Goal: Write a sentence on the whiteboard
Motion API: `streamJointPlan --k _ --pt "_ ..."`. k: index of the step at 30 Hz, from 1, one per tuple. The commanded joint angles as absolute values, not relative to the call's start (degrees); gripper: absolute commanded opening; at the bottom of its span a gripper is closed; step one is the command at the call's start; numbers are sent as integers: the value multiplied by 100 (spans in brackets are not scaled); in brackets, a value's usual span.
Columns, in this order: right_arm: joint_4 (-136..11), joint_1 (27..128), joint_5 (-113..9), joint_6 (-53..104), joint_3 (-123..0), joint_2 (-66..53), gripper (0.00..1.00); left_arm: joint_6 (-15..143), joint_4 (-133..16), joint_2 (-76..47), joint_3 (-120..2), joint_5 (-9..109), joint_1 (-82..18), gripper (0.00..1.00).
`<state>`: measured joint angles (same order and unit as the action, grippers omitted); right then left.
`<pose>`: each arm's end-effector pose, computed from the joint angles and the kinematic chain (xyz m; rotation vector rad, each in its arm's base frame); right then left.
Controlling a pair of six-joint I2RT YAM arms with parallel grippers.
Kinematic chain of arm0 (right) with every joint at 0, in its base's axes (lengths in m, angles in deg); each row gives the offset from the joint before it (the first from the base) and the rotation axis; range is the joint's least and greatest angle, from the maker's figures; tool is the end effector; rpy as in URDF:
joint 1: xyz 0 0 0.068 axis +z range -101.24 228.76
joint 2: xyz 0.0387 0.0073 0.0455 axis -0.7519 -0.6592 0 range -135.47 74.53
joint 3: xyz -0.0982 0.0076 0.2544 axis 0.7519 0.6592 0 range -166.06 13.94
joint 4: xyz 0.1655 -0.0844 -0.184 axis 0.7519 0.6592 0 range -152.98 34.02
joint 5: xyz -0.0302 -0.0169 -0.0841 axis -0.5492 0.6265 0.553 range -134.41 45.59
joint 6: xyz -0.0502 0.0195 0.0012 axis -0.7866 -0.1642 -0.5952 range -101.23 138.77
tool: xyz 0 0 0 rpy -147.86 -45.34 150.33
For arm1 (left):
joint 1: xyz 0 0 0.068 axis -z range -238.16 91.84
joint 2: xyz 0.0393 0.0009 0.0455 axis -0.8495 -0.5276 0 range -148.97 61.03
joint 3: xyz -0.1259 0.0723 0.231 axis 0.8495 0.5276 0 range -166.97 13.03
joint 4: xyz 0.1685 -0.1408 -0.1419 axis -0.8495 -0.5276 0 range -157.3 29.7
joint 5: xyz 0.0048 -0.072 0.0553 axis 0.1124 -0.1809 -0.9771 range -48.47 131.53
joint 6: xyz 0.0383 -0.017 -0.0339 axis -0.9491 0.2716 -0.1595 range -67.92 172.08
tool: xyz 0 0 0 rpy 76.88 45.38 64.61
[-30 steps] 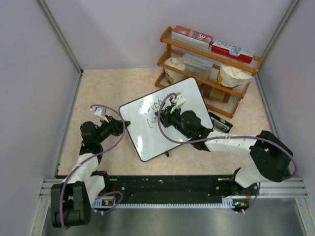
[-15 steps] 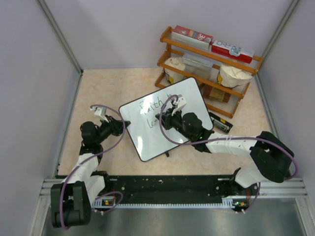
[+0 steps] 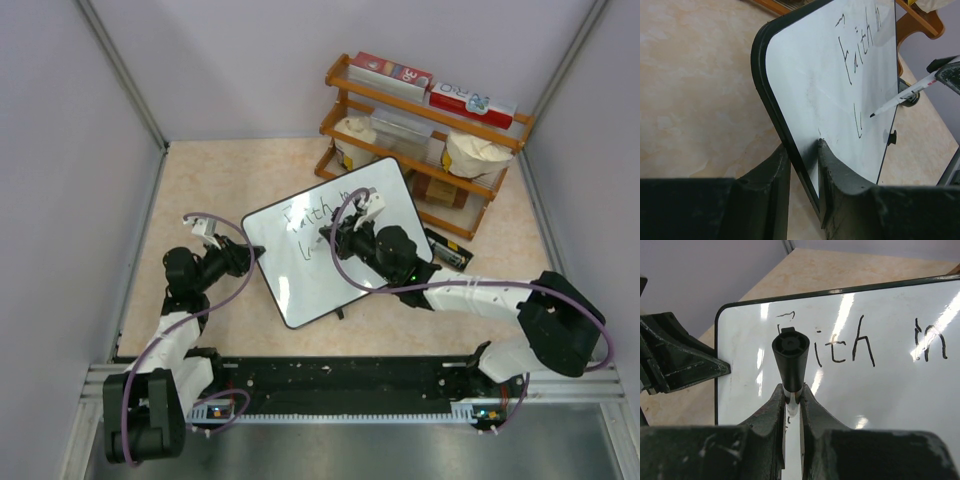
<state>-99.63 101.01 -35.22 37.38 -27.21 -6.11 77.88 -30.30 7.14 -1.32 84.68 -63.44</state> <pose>0.1963 0.2443 0.2591 -0.3631 1.6438 0.8160 0.1915 -0.0067 0.2005 0.0918 1.7765 -0.9106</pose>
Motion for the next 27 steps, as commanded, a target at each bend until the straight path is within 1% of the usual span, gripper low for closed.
streamJointPlan --k 1,6,16,27 --pt "-10113 9965 -3492 3714 -3088 -439 0 7344 -2971 618 -77 8231 -6343 0" --pt "-10042 9860 -3562 3670 -3352 -703 0 7344 -2971 618 -77 8222 -6352 0" --pt "-10157 9833 -3702 3767 -3379 -1019 0 7353 -2962 601 -86 8248 -6352 0" --pt "-10201 9824 -3579 3837 -3177 -985 0 7353 -2971 601 -86 8248 -6343 0"
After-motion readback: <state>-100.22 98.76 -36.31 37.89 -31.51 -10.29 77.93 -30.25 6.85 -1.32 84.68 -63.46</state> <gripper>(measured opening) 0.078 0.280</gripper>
